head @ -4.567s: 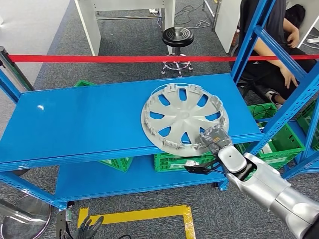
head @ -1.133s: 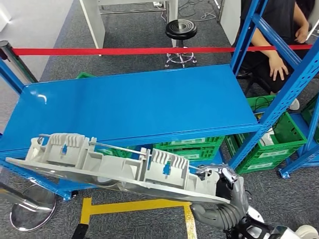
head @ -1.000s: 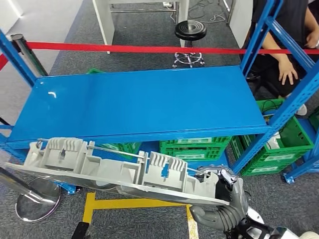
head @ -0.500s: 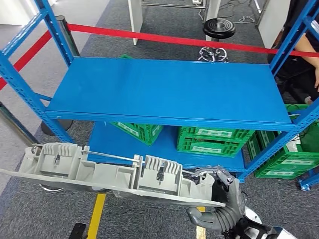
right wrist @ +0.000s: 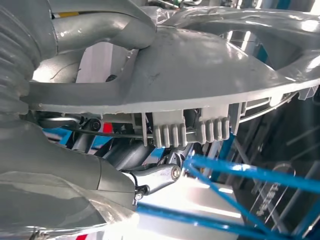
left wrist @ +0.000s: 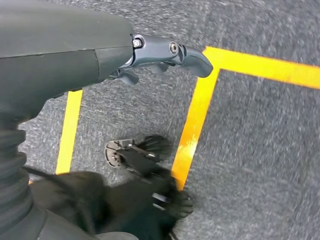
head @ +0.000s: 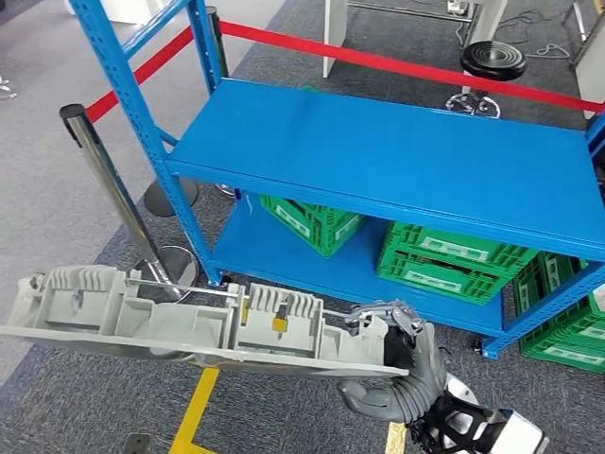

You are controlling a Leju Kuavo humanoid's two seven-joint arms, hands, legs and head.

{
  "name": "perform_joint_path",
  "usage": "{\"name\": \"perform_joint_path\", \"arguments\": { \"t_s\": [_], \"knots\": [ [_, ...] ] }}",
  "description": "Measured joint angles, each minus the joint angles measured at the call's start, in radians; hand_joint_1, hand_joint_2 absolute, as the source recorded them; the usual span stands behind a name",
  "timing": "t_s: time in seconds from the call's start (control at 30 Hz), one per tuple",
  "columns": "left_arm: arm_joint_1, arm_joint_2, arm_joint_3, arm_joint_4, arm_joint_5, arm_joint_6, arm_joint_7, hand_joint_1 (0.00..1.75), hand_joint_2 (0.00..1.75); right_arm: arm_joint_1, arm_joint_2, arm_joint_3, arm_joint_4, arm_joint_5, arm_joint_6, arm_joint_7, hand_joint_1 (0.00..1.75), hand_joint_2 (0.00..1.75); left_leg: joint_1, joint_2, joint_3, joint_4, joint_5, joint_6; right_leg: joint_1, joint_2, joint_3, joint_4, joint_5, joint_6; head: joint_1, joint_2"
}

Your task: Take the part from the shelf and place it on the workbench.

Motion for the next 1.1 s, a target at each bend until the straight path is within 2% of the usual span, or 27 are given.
{"name": "perform_joint_path", "arguments": {
  "t_s": [0.03, 0.1, 0.13, 0.17, 0.2, 0.23, 0.27, 0.3, 0.33, 0.37, 0.4, 0.43, 0.47, 0.5, 0.53, 0.6, 0.63, 0.67, 0.7, 0.73, 0.77, 0.8, 0.83, 0.87, 0.93, 1.1],
  "knots": [
    [-0.001, -0.001, 0.004, -0.002, -0.008, -0.004, -0.001, 0.00, 1.75, -0.003, 0.000, 0.001, 0.001, 0.000, -0.001, 0.000, 1.75, 1.75, -0.005, 0.004, 0.009, -0.026, -0.014, 0.009, 0.001, -0.010, -0.005, 0.004, 0.005, 0.007, 0.000, 0.000],
    [0.002, -0.002, 0.016, -0.003, -0.028, -0.014, -0.003, 0.00, 1.75, -0.007, 0.000, 0.003, 0.003, -0.002, -0.001, 0.001, 1.75, 1.75, -0.009, -0.012, -0.005, -0.036, -0.011, 0.034, -0.002, -0.025, -0.010, 0.006, 0.014, 0.022, 0.002, 0.000],
    [0.003, -0.003, 0.022, -0.004, -0.036, -0.019, -0.005, 0.00, 1.75, -0.008, 0.000, 0.005, 0.004, -0.003, -0.001, 0.002, 1.75, 1.75, -0.010, -0.021, -0.015, -0.036, -0.002, 0.047, -0.005, -0.012, -0.016, 0.013, 0.003, 0.029, 0.002, 0.000],
    [0.004, -0.004, 0.028, -0.004, -0.041, -0.022, -0.005, 0.00, 1.75, -0.007, 0.000, 0.007, 0.006, -0.004, 0.000, 0.002, 1.75, 1.75, -0.011, -0.028, -0.027, -0.037, 0.009, 0.059, -0.008, 0.015, -0.026, 0.035, -0.027, 0.032, 0.003, 0.000],
    [0.003, -0.006, 0.031, -0.006, -0.044, -0.024, -0.006, 0.00, 1.75, -0.007, 0.000, 0.009, 0.007, -0.004, 0.000, 0.003, 1.75, 1.75, -0.012, -0.037, -0.041, -0.038, 0.022, 0.070, -0.009, 0.051, -0.041, 0.077, -0.075, 0.034, 0.004, 0.000],
    [0.002, -0.007, 0.034, -0.007, -0.046, -0.026, -0.007, 0.00, 1.75, -0.006, 0.000, 0.011, 0.009, -0.004, 0.000, 0.003, 1.75, 1.75, -0.016, -0.047, -0.057, -0.038, 0.035, 0.076, -0.008, 0.085, -0.058, 0.138, -0.129, 0.032, 0.005, 0.000],
    [0.000, -0.009, 0.036, -0.008, -0.048, -0.029, -0.007, 0.00, 1.75, -0.006, 0.000, 0.013, 0.010, -0.004, 0.000, 0.004, 1.75, 1.75, -0.020, -0.059, -0.074, -0.037, 0.048, 0.081, -0.004, 0.106, -0.073, 0.205, -0.174, 0.028, 0.006, 0.000],
    [-0.001, -0.011, 0.038, -0.009, -0.050, -0.033, -0.008, 0.00, 1.75, -0.006, 0.000, 0.014, 0.012, -0.005, 0.000, 0.004, 1.75, 1.75, -0.025, -0.072, -0.091, -0.037, 0.061, 0.084, 0.000, 0.116, -0.081, 0.260, -0.198, 0.023, 0.007, 0.000],
    [-0.001, -0.013, 0.041, -0.009, -0.054, -0.040, -0.009, 0.00, 1.75, -0.006, 0.000, 0.015, 0.014, -0.006, 0.000, 0.004, 1.75, 1.75, -0.030, -0.085, -0.107, -0.036, 0.074, 0.086, 0.005, 0.119, -0.074, 0.285, -0.196, 0.016, 0.007, 0.000],
    [0.000, -0.015, 0.045, -0.010, -0.059, -0.048, -0.009, 0.00, 1.75, -0.006, 0.000, 0.016, 0.015, -0.007, 0.000, 0.004, 1.75, 1.75, -0.034, -0.097, -0.122, -0.036, 0.084, 0.087, 0.010, 0.122, -0.053, 0.277, -0.175, 0.008, 0.007, 0.000],
    [0.003, -0.016, 0.049, -0.011, -0.065, -0.057, -0.009, 0.00, 1.75, -0.007, 0.000, 0.017, 0.016, -0.009, 0.001, 0.005, 1.75, 1.75, -0.037, -0.110, -0.135, -0.036, 0.095, 0.087, 0.015, 0.128, -0.014, 0.235, -0.142, -0.002, 0.007, 0.000],
    [0.005, -0.018, 0.054, -0.014, -0.071, -0.068, -0.008, 0.00, 1.75, -0.008, 0.000, 0.018, 0.017, -0.011, 0.002, 0.005, 1.75, 1.75, -0.040, -0.122, -0.146, -0.035, 0.106, 0.086, 0.020, 0.147, 0.039, 0.164, -0.118, -0.013, 0.006, 0.000],
    [0.007, -0.020, 0.059, -0.018, -0.074, -0.077, -0.007, 0.00, 1.75, -0.009, 0.000, 0.018, 0.017, -0.013, 0.004, 0.005, 1.75, 1.75, -0.043, -0.134, -0.154, -0.034, 0.115, 0.084, 0.023, 0.168, 0.093, 0.087, -0.110, -0.022, 0.006, 0.000],
    [0.009, -0.022, 0.066, -0.022, -0.075, -0.085, -0.007, 0.00, 1.75, -0.011, 0.000, 0.019, 0.018, -0.016, 0.006, 0.006, 1.75, 1.75, -0.045, -0.145, -0.162, -0.033, 0.126, 0.082, 0.025, 0.186, 0.134, 0.019, -0.112, -0.026, 0.006, 0.000],
    [0.013, -0.024, 0.074, -0.028, -0.076, -0.091, -0.006, 0.00, 1.75, -0.015, 0.000, 0.020, 0.018, -0.019, 0.010, 0.006, 1.75, 1.75, -0.046, -0.156, -0.167, -0.033, 0.137, 0.078, 0.026, 0.197, 0.159, -0.026, -0.122, -0.028, 0.006, 0.000],
    [0.028, -0.025, 0.095, -0.041, -0.075, -0.103, -0.006, 0.00, 1.75, -0.028, 0.001, 0.024, 0.021, -0.031, 0.023, 0.009, 1.75, 1.75, -0.046, -0.175, -0.173, -0.035, 0.153, 0.067, 0.026, 0.180, 0.163, -0.050, -0.124, -0.029, 0.007, 0.000],
    [0.039, -0.026, 0.106, -0.051, -0.075, -0.111, -0.005, 0.00, 1.75, -0.038, 0.002, 0.029, 0.024, -0.038, 0.031, 0.013, 1.75, 1.75, -0.045, -0.170, -0.177, -0.031, 0.148, 0.062, 0.023, 0.168, 0.160, -0.052, -0.118, -0.034, 0.006, 0.000],
    [0.051, -0.027, 0.118, -0.063, -0.077, -0.121, -0.001, 0.00, 1.75, -0.048, 0.005, 0.034, 0.027, -0.044, 0.037, 0.017, 1.75, 1.75, -0.045, -0.153, -0.184, -0.012, 0.127, 0.055, 0.020, 0.156, 0.157, -0.053, -0.112, -0.039, 0.002, 0.000],
    [0.063, -0.029, 0.130, -0.078, -0.083, -0.134, 0.006, 0.00, 1.75, -0.056, 0.009, 0.041, 0.030, -0.050, 0.040, 0.022, 1.75, 1.75, -0.042, -0.129, -0.196, 0.026, 0.089, 0.048, 0.017, 0.141, 0.153, -0.055, -0.106, -0.043, -0.002, 0.000],
    [0.074, -0.032, 0.142, -0.096, -0.092, -0.147, 0.014, 0.00, 1.75, -0.062, 0.012, 0.047, 0.034, -0.054, 0.041, 0.025, 1.75, 1.75, -0.039, -0.103, -0.213, 0.081, 0.040, 0.039, 0.017, 0.128, 0.150, -0.054, -0.102, -0.045, -0.007, 0.000],
    [0.084, -0.035, 0.154, -0.113, -0.103, -0.158, 0.022, 0.00, 1.75, -0.067, 0.015, 0.052, 0.037, -0.057, 0.041, 0.027, 1.75, 1.75, -0.033, -0.087, -0.233, 0.152, -0.004, 0.030, 0.017, 0.110, 0.146, -0.054, -0.099, -0.045, -0.010, 0.000],
    [0.091, -0.038, 0.167, -0.129, -0.113, -0.168, 0.029, 0.00, 1.75, -0.071, 0.017, 0.058, 0.042, -0.059, 0.040, 0.028, 1.75, 1.75, -0.027, -0.079, -0.248, 0.214, -0.032, 0.022, 0.016, 0.093, 0.142, -0.053, -0.096, -0.043, -0.010, 0.000],
    [0.098, -0.041, 0.178, -0.143, -0.119, -0.173, 0.032, 0.00, 1.75, -0.075, 0.018, 0.062, 0.047, -0.060, 0.040, 0.030, 1.75, 1.75, -0.020, -0.075, -0.250, 0.251, -0.040, 0.016, 0.016, 0.076, 0.139, -0.053, -0.095, -0.041, -0.010, 0.000],
    [0.105, -0.043, 0.188, -0.154, -0.123, -0.177, 0.035, 0.00, 1.75, -0.078, 0.018, 0.065, 0.052, -0.060, 0.040, 0.031, 1.75, 1.75, -0.015, -0.072, -0.241, 0.261, -0.034, 0.011, 0.015, 0.061, 0.137, -0.052, -0.094, -0.040, -0.010, 0.000],
    [0.112, -0.044, 0.198, -0.167, -0.126, -0.179, 0.037, 0.00, 1.75, -0.081, 0.019, 0.068, 0.056, -0.060, 0.040, 0.032, 1.75, 1.75, -0.010, -0.068, -0.215, 0.235, -0.013, 0.007, 0.014, 0.046, 0.136, -0.051, -0.094, -0.038, -0.010, 0.000],
    [0.114, -0.045, 0.200, -0.169, -0.127, -0.179, 0.037, 0.00, 1.75, -0.082, 0.019, 0.068, 0.057, -0.060, 0.040, 0.032, 1.75, 1.75, -0.009, -0.067, -0.206, 0.222, -0.006, 0.006, 0.014, 0.043, 0.136, -0.051, -0.094, -0.038, -0.010, 0.000]
  ]
}}
